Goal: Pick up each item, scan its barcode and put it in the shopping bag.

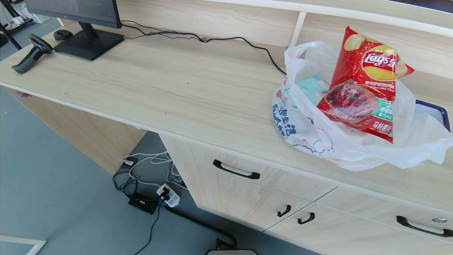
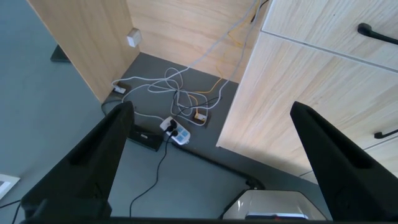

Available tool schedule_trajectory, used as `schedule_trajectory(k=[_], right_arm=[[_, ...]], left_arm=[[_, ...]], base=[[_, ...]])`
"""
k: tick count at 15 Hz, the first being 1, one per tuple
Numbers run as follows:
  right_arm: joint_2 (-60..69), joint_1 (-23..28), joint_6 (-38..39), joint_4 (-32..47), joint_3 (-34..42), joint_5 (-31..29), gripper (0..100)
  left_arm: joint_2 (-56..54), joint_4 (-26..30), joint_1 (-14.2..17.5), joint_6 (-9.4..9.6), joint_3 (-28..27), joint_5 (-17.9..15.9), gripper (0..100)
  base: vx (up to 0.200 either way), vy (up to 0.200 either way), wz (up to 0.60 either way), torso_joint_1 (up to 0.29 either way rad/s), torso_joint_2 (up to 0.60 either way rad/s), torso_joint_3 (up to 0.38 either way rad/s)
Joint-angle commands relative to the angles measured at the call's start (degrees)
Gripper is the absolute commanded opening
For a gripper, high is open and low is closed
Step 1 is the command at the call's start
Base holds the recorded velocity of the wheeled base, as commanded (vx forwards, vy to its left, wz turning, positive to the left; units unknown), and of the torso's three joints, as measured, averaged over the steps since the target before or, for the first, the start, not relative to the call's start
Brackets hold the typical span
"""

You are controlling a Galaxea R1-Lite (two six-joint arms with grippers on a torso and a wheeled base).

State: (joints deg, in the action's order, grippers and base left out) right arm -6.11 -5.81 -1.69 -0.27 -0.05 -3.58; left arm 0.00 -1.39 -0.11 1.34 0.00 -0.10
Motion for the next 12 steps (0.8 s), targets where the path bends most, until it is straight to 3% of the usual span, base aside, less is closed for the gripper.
schedule_trajectory(k=[1,3,4,12], right_arm=[[-0.3,2.9,-0.1,0.0,0.0,0.0,100],[1.7,8.2,-0.2,0.0,0.0,0.0,100],[4.7,5.9,0.2,0.0,0.0,0.0,100],[6.1,5.7,-0.2,0.0,0.0,0.0,100]], left_arm=[[0.1,0.0,0.0,-0.02,0.0,0.0,100],[0.0,0.1,0.0,0.07,0.0,0.0,100],[0.0,0.1,0.0,-0.02,0.0,0.0,100],[0.1,0.1,0.0,-0.2,0.0,0.0,100]], base=[[0.0,0.0,0.0,0.0,0.0,0.0],[0.0,0.0,0.0,0.0,0.0,0.0],[0.0,0.0,0.0,0.0,0.0,0.0],[0.0,0.0,0.0,0.0,0.0,0.0]])
